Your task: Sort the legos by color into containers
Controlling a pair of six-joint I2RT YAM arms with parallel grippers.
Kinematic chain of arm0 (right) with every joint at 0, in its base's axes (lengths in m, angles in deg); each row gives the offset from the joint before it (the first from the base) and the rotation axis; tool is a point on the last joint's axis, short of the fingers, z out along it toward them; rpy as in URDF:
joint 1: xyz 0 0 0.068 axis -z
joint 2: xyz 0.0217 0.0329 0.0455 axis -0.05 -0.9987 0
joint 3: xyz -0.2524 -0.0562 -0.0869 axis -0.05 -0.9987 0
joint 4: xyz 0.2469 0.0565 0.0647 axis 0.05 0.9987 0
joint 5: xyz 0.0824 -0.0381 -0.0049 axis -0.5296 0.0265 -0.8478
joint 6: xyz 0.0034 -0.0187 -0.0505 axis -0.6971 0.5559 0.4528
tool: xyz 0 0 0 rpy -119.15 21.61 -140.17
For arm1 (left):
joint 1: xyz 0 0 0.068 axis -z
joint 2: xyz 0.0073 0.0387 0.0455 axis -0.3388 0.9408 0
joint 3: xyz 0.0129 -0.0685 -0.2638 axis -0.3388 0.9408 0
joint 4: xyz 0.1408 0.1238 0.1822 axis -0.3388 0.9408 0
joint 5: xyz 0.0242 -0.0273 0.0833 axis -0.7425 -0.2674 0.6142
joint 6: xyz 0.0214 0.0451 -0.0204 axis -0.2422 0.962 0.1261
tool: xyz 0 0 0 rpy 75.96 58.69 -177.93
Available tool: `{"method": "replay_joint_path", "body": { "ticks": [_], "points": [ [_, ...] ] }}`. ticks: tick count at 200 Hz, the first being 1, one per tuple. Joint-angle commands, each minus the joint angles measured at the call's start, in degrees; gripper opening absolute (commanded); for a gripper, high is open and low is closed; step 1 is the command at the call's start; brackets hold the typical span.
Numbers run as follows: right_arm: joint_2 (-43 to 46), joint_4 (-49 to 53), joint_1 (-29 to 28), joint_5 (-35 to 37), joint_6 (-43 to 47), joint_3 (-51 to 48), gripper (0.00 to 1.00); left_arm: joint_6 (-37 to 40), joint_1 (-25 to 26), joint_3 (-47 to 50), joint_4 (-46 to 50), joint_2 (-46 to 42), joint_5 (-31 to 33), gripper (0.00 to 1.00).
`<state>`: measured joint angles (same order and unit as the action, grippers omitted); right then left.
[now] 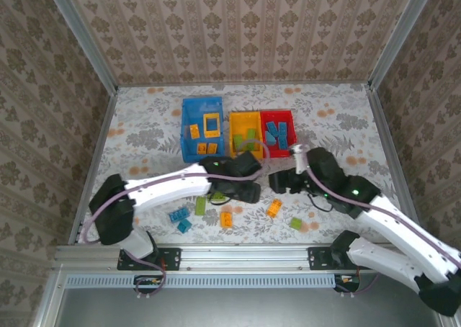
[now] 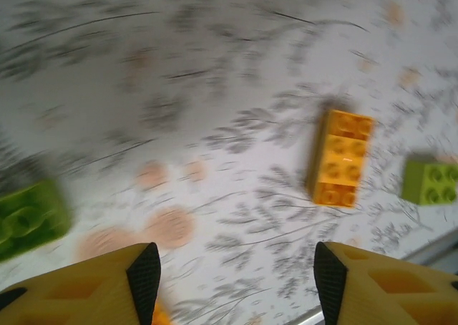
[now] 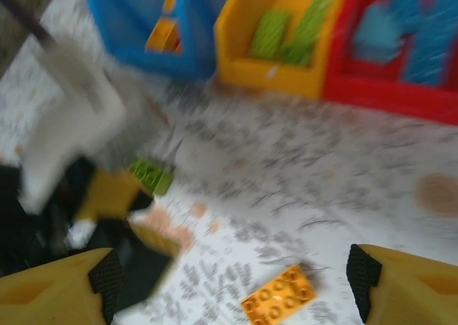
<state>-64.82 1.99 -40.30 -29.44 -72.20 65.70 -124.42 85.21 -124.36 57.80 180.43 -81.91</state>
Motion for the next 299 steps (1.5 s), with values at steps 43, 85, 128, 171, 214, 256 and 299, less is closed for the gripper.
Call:
{"method": "replay_joint_path", "body": {
  "ticks": [43,85,128,171,214,256,299],
  "points": [
    [10.25,16.71,4.47,17.83,-3.09,6.4,0.86,9.83,8.66,-15.85,5.36,18.31,0.41,0.73],
    [13.78,19.06,4.65,17.19,-5.17,4.87,0.86,8.73,8.86,-21.24,11.22,24.41,4.38,0.74],
    [13.79,19.03,4.65,16.76,-5.58,4.61,0.86,8.64,8.77,-24.05,12.27,29.38,2.08,0.65],
    [13.44,18.86,4.65,16.11,-5.88,4.43,0.85,9.7,8.08,-23.66,10.05,30.23,0.69,0.46],
    [11.94,17.26,4.65,14.28,-4.41,4.45,0.84,7.92,6.17,-20.14,9.3,24.42,4.04,0.35],
    [6.89,9.09,4.01,4.42,-0.3,2.77,0.81,3.69,-1.92,-13.14,13.73,10.67,8.93,0.34],
    [-1.46,-1.91,-1.04,1.6,0.57,3.6,0.81,5.27,-16.12,-10.12,20.32,0.27,13.98,0.34]
  ]
}}
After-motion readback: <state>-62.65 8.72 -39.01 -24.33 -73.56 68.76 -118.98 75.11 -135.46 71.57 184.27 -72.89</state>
